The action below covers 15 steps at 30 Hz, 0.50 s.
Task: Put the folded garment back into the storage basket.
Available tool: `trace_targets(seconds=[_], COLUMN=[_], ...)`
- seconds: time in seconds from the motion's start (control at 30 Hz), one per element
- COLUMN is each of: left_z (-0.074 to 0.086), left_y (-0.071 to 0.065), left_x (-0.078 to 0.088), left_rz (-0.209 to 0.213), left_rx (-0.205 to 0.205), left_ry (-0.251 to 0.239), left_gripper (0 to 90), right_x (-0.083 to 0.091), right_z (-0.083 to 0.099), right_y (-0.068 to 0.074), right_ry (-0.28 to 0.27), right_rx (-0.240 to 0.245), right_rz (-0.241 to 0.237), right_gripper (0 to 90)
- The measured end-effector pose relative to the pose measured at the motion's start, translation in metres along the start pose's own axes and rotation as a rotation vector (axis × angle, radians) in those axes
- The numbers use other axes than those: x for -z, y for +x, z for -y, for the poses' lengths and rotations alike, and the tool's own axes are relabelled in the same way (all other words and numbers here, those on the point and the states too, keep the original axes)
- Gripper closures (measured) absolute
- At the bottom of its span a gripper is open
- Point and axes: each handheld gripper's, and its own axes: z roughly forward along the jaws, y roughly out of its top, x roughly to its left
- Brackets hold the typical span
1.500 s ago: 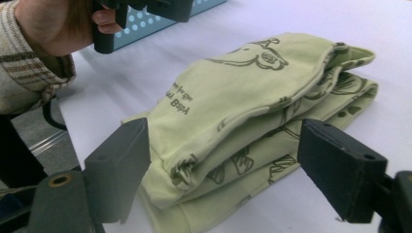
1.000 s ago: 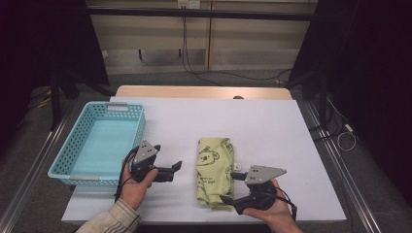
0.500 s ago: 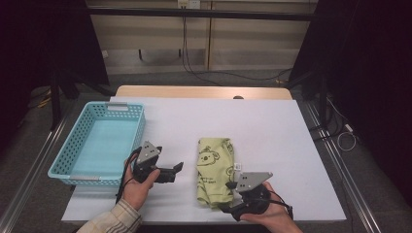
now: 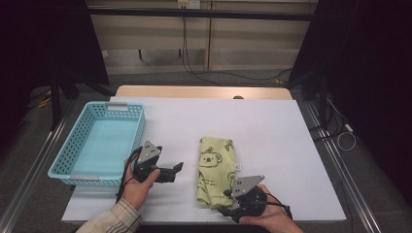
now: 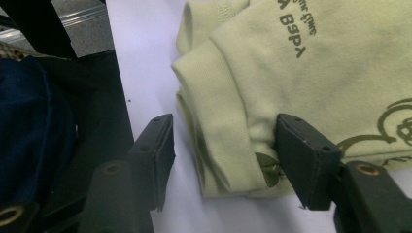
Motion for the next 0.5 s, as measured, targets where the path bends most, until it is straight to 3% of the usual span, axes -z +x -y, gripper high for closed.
trace_targets(seconds=[0.27,0.37,0.5], left_z=[0.0004,0.0005,-0.0005], left_y=[-0.003,-0.0055,-0.0089], left_x=[-0.0051,-0.0075,-0.0079], left_rz=[0.002,0.007,0.005], left_rx=[-0.005,-0.022,-0.014], left_ry=[0.005,0.016,0.002], left_gripper=[5.1,5.1,5.1], right_x=[-0.0034,-0.0042,-0.0035], right_z=[0.0022,0.0047,0.0068], right_y=[0.0048,0.0061,0.0065], right_ry=[0.01,0.002,0.001], right_rx=[0.044,0.074,0.114], right_rz=[0.035,0.046,0.072], right_gripper=[43.1,43.3,48.2])
